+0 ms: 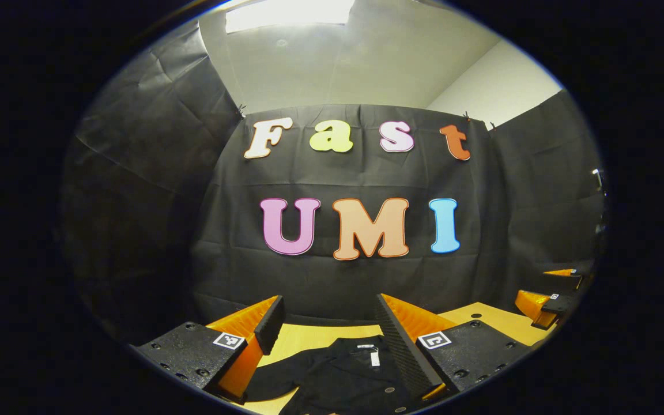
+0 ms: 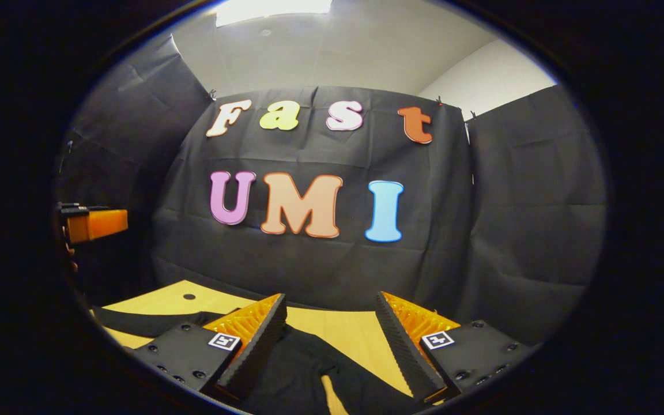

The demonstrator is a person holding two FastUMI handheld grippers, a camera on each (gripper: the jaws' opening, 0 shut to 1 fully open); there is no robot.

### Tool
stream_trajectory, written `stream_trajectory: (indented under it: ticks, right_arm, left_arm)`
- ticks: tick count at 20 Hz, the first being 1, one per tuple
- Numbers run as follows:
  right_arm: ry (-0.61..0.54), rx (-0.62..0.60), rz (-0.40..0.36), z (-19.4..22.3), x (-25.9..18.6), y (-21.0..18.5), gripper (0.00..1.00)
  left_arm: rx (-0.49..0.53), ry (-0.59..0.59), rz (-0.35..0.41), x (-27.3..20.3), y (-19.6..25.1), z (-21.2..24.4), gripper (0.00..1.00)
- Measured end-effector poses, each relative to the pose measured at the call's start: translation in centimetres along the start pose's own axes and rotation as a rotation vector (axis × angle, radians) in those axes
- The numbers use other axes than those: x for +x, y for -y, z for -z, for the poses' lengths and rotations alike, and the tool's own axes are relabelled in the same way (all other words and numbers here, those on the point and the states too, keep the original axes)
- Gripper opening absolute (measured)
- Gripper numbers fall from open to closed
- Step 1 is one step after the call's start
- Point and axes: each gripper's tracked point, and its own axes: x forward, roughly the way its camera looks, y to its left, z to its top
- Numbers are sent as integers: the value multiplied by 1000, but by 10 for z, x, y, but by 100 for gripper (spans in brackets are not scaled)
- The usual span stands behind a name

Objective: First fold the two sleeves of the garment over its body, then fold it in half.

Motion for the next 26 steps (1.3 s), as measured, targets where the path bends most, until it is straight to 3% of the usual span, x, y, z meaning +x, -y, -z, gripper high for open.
stream_trajectory:
  ticks: [7, 11, 20, 26]
  right_arm:
    - [-197, -72, 93, 78, 18, 78, 98]
    - [-363, -97, 127, 149, 15, 123, 99]
    - [-744, -1, 104, 280, -21, 159, 100]
    - [-871, 43, 49, 322, -41, 153, 99]
  left_arm:
    - [9, -13, 2, 7, 13, 6, 92]
    - [27, -29, -4, 14, 25, 11, 92]
    - [47, -49, -1, 17, 56, 18, 92]
    - [71, -60, 0, 14, 82, 24, 92]
